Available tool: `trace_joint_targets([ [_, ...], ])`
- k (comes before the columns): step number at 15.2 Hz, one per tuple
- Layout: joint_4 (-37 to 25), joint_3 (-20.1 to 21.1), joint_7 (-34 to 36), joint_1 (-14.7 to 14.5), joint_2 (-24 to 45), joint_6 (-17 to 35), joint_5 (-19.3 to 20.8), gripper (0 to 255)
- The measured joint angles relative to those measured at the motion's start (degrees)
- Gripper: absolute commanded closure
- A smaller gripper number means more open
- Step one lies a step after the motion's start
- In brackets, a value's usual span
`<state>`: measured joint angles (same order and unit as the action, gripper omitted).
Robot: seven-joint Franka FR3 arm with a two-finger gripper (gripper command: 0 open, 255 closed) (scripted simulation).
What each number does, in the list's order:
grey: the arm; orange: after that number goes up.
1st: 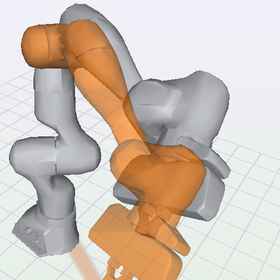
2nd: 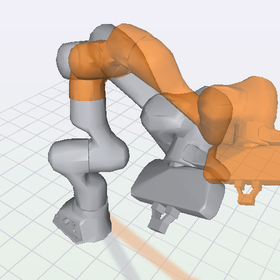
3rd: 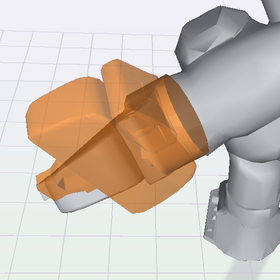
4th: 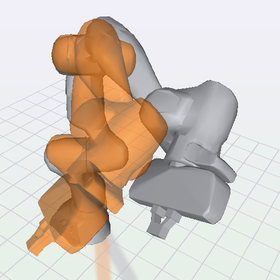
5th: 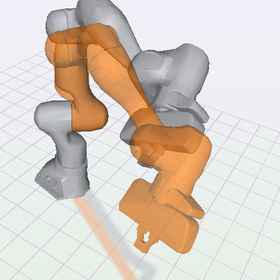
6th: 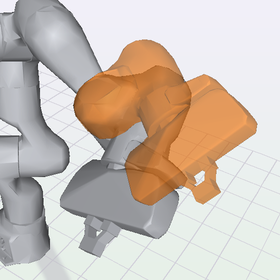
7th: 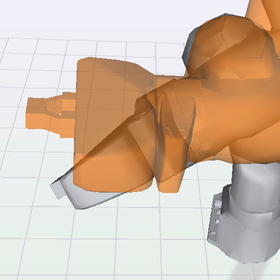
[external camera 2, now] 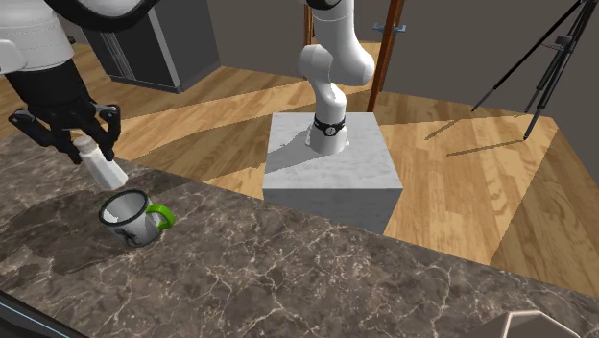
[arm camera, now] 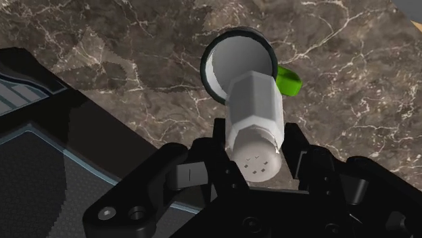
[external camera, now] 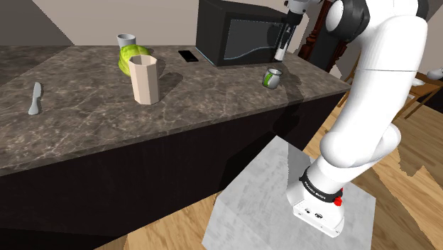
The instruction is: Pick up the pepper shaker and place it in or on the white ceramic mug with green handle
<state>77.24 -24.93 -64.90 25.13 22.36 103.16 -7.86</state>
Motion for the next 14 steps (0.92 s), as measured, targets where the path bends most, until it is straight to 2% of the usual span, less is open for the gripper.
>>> trace_joint_targets([
  [14, 10.09, 0.37, -0.52, -0.64, 0.48, 10.47, -0.46, 255],
])
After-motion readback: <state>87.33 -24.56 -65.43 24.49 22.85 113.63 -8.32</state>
